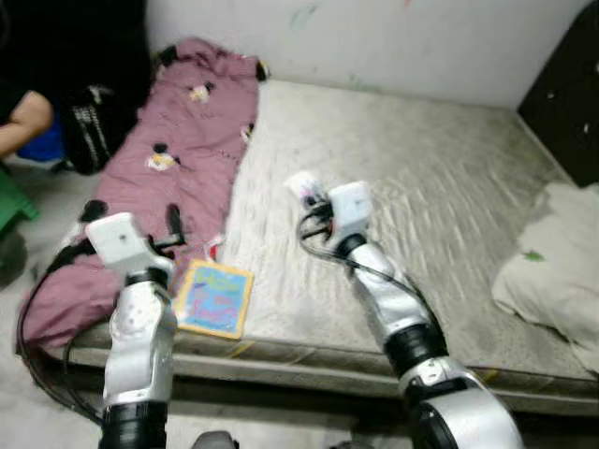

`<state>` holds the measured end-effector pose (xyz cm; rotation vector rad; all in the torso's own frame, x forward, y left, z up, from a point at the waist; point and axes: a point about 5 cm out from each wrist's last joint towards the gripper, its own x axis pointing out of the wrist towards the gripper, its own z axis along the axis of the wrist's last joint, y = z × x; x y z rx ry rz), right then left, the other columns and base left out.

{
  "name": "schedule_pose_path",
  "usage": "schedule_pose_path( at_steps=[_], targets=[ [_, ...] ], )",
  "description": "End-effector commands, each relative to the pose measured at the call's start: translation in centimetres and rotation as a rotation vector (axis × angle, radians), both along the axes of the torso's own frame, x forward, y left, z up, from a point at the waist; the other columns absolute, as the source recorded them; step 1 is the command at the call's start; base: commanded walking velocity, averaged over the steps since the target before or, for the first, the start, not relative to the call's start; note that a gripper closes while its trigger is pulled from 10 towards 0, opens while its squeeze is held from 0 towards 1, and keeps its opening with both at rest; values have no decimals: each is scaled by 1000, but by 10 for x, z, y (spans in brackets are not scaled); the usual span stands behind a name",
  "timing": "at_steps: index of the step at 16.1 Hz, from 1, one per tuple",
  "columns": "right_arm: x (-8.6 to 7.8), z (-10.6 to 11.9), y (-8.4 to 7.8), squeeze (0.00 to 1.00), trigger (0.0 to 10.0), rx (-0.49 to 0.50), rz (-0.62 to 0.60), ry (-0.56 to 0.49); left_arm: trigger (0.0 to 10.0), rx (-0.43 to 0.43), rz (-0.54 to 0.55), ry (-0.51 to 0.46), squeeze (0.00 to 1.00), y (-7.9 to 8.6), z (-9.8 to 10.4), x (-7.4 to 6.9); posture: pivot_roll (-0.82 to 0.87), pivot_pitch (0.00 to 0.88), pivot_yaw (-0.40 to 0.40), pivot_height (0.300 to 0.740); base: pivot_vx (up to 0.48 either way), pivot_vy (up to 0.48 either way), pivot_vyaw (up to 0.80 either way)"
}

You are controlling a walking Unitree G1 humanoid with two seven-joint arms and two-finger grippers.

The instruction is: Clean up the room

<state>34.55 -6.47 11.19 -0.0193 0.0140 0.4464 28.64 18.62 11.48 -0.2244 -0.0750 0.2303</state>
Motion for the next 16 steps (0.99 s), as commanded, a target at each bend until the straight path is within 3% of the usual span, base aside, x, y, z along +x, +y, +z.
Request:
schedule_pose_path(
  at_steps=[1,16],
  targets=[
    [3,0,-16,0,10000,-17,-42,-4,10000,-9,-34,-2,0,-11,1,2,93,0,-71,740,0,465,0],
    [5,0,-14,0,10000,-27,-28,3,10000,-16,-24,-7,0,-11,2,4,89,0,-74,740,0,465,0]
  ],
)
